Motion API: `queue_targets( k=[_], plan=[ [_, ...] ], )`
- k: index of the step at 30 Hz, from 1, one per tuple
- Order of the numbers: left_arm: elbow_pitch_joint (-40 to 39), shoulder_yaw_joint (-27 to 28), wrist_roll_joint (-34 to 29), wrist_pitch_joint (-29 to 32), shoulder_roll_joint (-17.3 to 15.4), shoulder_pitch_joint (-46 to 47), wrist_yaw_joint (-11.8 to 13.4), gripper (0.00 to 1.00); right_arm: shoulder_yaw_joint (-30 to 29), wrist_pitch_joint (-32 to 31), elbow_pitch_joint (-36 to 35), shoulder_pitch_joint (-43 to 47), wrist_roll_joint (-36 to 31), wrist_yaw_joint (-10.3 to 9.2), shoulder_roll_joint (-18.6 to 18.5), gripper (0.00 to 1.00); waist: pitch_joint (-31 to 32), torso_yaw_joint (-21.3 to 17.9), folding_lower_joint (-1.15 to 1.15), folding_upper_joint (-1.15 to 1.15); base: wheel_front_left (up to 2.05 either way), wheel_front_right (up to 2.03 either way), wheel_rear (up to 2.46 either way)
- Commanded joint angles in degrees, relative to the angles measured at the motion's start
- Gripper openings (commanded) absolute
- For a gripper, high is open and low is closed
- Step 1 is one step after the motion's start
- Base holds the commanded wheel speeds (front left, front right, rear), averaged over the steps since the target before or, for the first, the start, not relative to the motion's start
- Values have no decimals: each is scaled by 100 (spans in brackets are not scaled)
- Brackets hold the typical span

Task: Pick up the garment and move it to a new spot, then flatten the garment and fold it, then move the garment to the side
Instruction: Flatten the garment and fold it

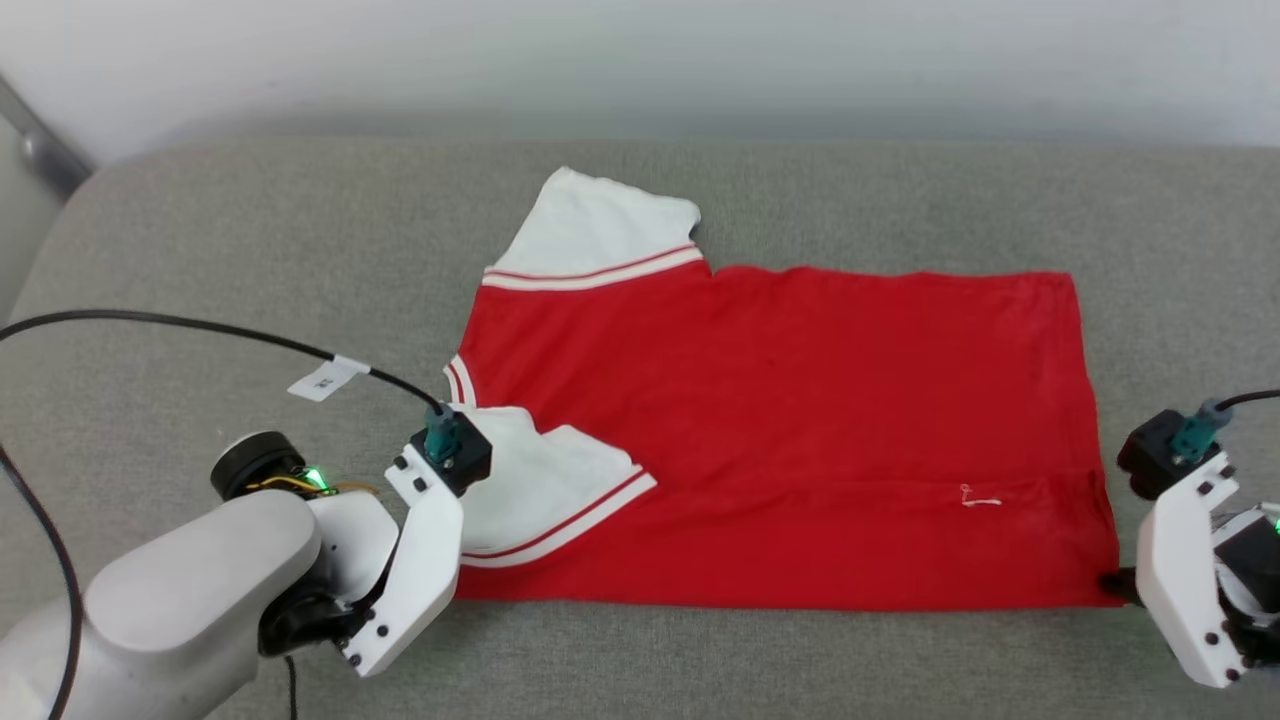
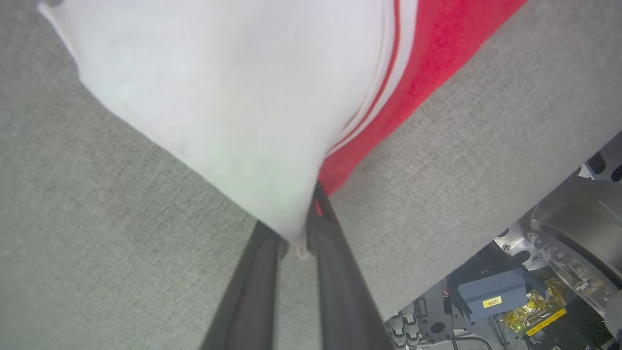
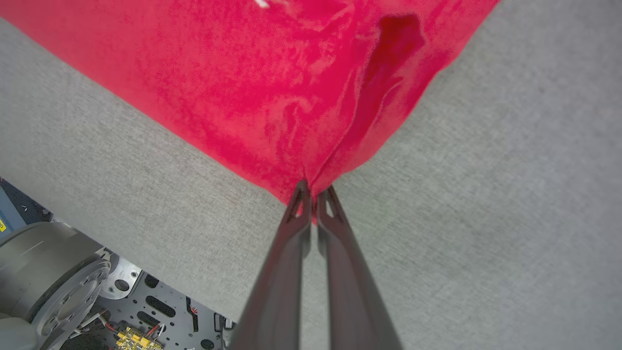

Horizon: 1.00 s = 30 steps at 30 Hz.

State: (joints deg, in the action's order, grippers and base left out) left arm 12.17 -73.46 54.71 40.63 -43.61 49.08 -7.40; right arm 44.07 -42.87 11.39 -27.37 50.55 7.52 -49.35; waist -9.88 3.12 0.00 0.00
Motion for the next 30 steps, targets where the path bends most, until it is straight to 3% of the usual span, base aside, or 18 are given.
queue_targets(
  k=[1, 15, 23, 24, 25, 26, 30],
  plan=[
    [5, 5, -13, -18, -55, -91, 6, 0, 10, 41, -49, -67, 25, -6, -66, 0, 163, -13, 0, 0, 0, 0, 0],
    [-731, 4, 131, 151, -539, -1000, 7, 0, -141, 330, -1012, 1057, 609, -6, -1120, 0, 771, 80, 0, 0, 0, 0, 0],
    [-571, 7, 159, -79, -466, -1377, 7, 0, -263, 432, -760, 1826, 471, -7, -887, 0, 657, 56, 0, 0, 0, 0, 0],
    [-518, 7, 147, -127, -445, -1375, 7, 41, -291, 462, -714, 1868, 435, -7, -819, 0, 646, 52, 0, 0, 0, 0, 0],
    [-480, 13, 106, -212, -431, -1361, 7, 100, -341, 510, -667, 1899, 389, -7, -746, 23, 640, 44, 0, 0, 0, 0, 0],
    [-428, 10, 92, -261, -421, -1360, 6, 100, -394, 562, -634, 1917, 354, -6, -676, 100, 640, 36, 0, 0, 0, 0, 0],
    [-393, 121, 78, -482, -501, -1174, 6, 100, -724, 893, -558, 1836, 107, -6, -496, 100, 690, 11, 0, 0, 0, 0, 0]
  ],
)
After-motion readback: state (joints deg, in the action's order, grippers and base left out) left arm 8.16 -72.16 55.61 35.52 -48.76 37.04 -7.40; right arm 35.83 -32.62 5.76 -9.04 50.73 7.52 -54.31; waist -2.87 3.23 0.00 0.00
